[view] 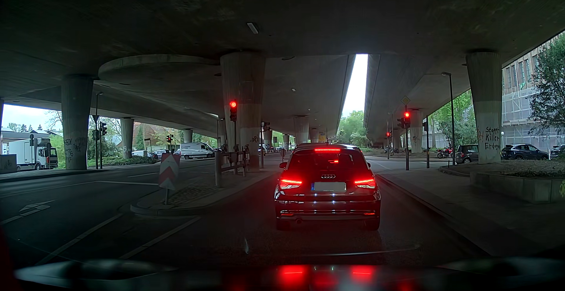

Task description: Follow the waypoints while adhering to traffic rules and regulations

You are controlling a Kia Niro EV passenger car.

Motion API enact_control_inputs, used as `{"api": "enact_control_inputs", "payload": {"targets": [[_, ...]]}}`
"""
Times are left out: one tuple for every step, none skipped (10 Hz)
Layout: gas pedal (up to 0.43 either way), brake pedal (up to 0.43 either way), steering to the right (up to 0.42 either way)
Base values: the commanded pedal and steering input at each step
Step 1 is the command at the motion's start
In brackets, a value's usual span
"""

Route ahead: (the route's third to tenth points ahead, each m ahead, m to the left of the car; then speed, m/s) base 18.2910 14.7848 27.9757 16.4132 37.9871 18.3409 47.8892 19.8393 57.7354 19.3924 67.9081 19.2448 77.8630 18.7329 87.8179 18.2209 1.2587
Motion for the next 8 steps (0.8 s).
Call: {"api": "enact_control_inputs", "payload": {"targets": [[0.000, 0.146, 0.089], [0.000, 0.140, 0.089], [0.000, 0.134, 0.089], [0.000, 0.128, 0.089], [0.000, 0.110, 0.089], [0.000, 0.110, 0.089], [0.000, 0.116, 0.089], [0.000, 0.122, 0.089]]}}
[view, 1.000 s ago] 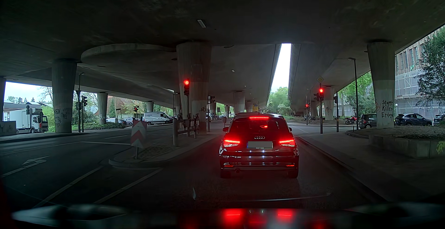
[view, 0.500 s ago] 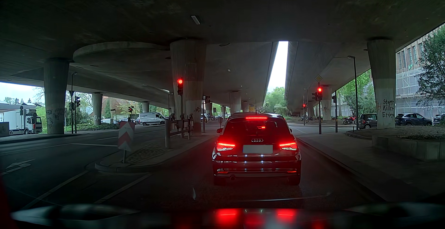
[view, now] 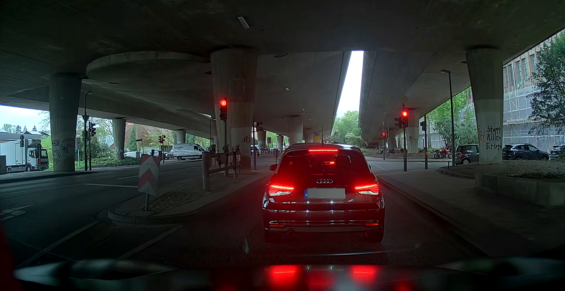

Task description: Follow the waypoints while adhering to traffic rules and regulations

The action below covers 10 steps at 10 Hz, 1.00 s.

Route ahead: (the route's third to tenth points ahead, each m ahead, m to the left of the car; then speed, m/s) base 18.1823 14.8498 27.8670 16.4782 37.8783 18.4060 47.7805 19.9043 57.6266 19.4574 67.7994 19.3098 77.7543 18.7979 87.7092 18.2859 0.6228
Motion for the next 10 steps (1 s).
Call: {"api": "enact_control_inputs", "payload": {"targets": [[0.000, 0.122, 0.089], [0.000, 0.128, 0.089], [0.000, 0.140, 0.089], [0.000, 0.146, 0.089], [0.000, 0.146, 0.089], [0.000, 0.146, 0.089], [0.000, 0.152, 0.089], [0.000, 0.146, 0.089], [0.000, 0.146, 0.089], [0.000, 0.146, 0.089]]}}
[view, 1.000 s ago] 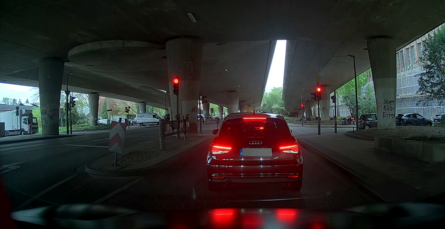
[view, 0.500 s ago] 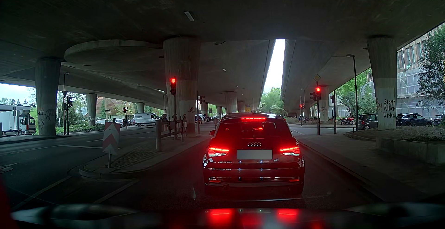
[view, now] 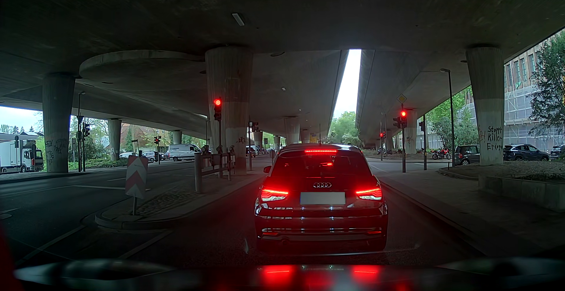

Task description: Follow the waypoints while adhering to traffic rules and regulations

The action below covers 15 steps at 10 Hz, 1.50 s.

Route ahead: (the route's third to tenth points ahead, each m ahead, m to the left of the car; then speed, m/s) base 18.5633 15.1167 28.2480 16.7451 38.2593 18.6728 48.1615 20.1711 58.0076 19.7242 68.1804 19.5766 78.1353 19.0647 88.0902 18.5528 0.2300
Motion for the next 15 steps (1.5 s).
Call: {"api": "enact_control_inputs", "payload": {"targets": [[0.000, 0.152, 0.089], [0.000, 0.152, 0.089], [0.000, 0.152, 0.089], [0.000, 0.152, 0.089], [0.000, 0.152, 0.089], [0.000, 0.152, 0.089], [0.000, 0.152, 0.089], [0.000, 0.159, 0.089], [0.000, 0.159, 0.089], [0.000, 0.159, 0.089], [0.000, 0.171, 0.089], [0.000, 0.177, 0.089], [0.000, 0.183, 0.089], [0.000, 0.183, 0.089], [0.000, 0.189, 0.088]]}}
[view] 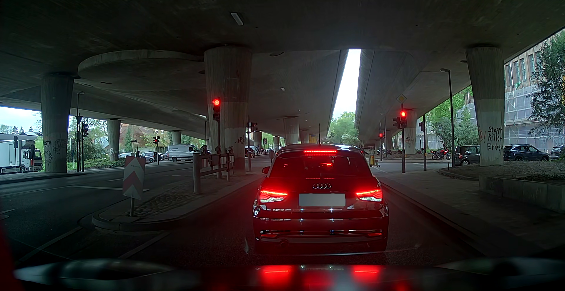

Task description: Follow the waypoints while adhering to traffic rules and regulations

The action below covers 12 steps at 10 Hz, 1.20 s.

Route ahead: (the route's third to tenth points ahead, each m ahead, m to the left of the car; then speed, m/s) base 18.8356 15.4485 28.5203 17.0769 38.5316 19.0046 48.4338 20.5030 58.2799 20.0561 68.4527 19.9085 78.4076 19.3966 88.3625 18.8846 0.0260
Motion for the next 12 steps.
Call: {"api": "enact_control_inputs", "payload": {"targets": [[0.000, 0.189, 0.088], [0.000, 0.189, 0.087], [0.000, 0.195, 0.087], [0.000, 0.207, 0.087], [0.000, 0.213, 0.087], [0.000, 0.220, 0.087], [0.000, 0.226, 0.087], [0.000, 0.232, 0.087], [0.000, 0.232, 0.087], [0.000, 0.232, 0.087], [0.000, 0.232, 0.087], [0.000, 0.232, 0.086]]}}
